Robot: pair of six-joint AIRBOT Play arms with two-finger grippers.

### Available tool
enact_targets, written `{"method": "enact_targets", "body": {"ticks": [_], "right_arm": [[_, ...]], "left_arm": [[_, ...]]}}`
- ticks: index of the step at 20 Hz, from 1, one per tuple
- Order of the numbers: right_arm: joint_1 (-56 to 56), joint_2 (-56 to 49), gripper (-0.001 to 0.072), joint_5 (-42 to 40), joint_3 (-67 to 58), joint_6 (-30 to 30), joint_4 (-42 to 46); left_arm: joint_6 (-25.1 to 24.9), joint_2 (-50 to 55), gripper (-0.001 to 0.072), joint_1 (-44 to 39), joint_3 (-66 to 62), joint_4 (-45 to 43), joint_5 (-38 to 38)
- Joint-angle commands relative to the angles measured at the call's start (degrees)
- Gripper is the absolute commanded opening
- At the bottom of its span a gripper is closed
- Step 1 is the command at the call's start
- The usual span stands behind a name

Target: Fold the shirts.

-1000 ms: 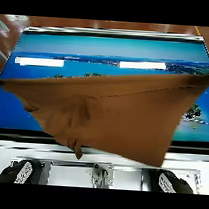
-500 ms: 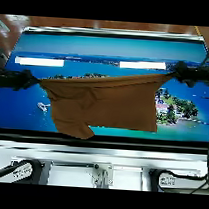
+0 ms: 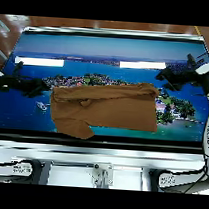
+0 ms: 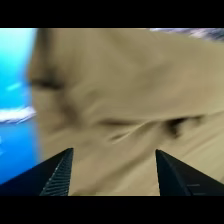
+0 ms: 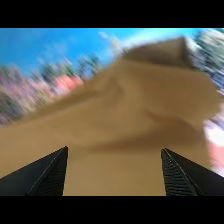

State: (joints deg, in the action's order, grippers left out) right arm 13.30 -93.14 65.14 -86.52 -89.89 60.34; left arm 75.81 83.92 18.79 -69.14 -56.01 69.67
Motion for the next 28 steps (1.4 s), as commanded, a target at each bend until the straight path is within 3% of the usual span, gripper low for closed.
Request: {"method": "enact_targets", "body": {"ticks": [1,2,3,4,9,16,17,18,21,23,28], "right_arm": [[5.2,3.5,0.0687,19.4,-1.1,0.9,14.2],[7.4,4.5,0.0687,23.9,0.3,1.2,15.4],[9.5,5.6,0.0687,26.3,3.3,2.1,14.3],[11.2,7.0,0.0687,26.1,7.3,2.5,12.4],[13.6,10.4,0.0687,16.3,26.4,2.6,6.2],[13.4,10.4,0.0687,11.0,28.4,2.7,1.7],[13.4,10.5,0.0687,11.1,28.5,2.7,1.8],[13.4,10.4,0.0688,11.1,28.5,2.7,1.8],[13.4,10.4,0.0698,11.1,30.1,4.6,1.9],[13.4,10.4,0.0698,11.0,33.1,6.2,1.7],[13.4,10.4,0.0696,8.1,42.0,10.1,-0.8]], "left_arm": [[1.4,0.1,0.051,7.2,-2.5,-12.8,17.0],[1.3,-0.3,0.0489,9.0,-0.7,-13.9,18.9],[0.0,-1.1,0.0548,10.7,2.6,-13.0,19.2],[-1.9,-1.7,0.0709,11.7,6.8,-10.8,18.8],[-9.2,-1.8,0.0703,12.1,24.6,4.5,7.2],[-10.8,-0.8,0.0698,3.5,28.8,12.0,-3.3],[-9.7,-0.3,0.0629,1.9,28.8,12.9,-5.0],[-9.0,0.3,0.0451,0.3,28.7,13.3,-6.1],[-9.2,0.9,0.011,-1.6,28.7,13.4,-6.2],[-11.4,0.4,0.0034,-1.4,28.6,13.4,-4.9],[-14.9,-2.3,0.0034,-1.0,28.6,13.4,-3.1]]}}
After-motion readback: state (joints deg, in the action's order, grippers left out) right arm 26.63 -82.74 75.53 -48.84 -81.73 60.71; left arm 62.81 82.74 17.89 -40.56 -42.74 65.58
